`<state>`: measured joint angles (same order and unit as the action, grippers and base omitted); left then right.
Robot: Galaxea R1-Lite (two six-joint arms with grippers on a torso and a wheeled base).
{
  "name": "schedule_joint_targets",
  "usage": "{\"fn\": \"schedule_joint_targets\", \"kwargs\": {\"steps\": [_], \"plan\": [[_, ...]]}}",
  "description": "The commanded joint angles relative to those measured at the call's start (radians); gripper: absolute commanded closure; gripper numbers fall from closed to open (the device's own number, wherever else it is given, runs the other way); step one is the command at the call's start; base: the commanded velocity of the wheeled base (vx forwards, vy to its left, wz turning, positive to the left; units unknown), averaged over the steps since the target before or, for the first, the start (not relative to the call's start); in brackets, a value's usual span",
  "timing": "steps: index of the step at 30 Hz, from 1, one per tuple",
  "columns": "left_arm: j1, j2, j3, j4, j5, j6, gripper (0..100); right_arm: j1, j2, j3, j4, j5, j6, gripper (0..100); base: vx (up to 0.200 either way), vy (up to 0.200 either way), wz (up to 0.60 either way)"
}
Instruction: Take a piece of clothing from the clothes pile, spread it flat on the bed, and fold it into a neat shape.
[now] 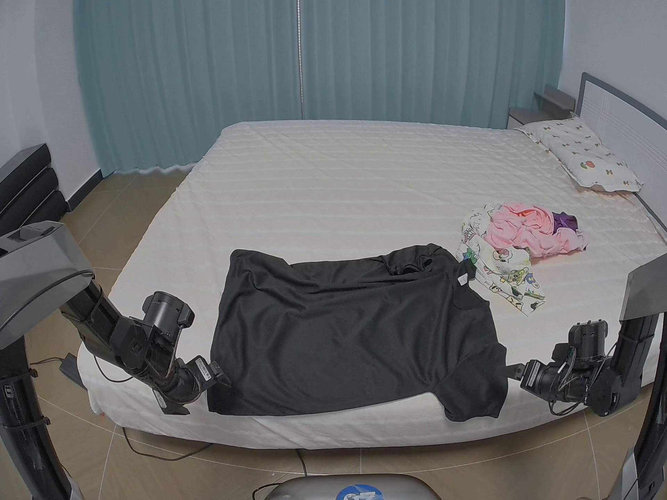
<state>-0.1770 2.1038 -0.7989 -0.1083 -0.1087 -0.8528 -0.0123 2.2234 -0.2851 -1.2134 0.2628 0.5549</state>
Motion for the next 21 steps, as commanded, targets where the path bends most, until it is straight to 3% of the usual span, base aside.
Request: {"fn": "schedule_joint_targets", "kwargs": {"steps": [1,6,8,21], "plan": [[0.039,-0.068,-0.017,-0.013,-0.051,-0.002,0,0.012,-0.054,-0.092,0.0,0.004,0.123,0,0.0,0.0,0.0],[0.082,-0.09,-0.039,-0.053,-0.074,-0.046,0,0.011,-0.007,-0.134,-0.012,0.038,0.246,0,0.0,0.0,0.0],[0.091,-0.087,-0.054,-0.054,-0.077,-0.061,0,0.009,-0.002,-0.137,-0.018,0.039,0.258,0,0.0,0.0,0.0],[0.097,-0.074,-0.082,-0.048,-0.08,-0.068,0,0.022,-0.004,-0.126,-0.048,0.041,0.264,0,0.2,0.0,0.0]]}}
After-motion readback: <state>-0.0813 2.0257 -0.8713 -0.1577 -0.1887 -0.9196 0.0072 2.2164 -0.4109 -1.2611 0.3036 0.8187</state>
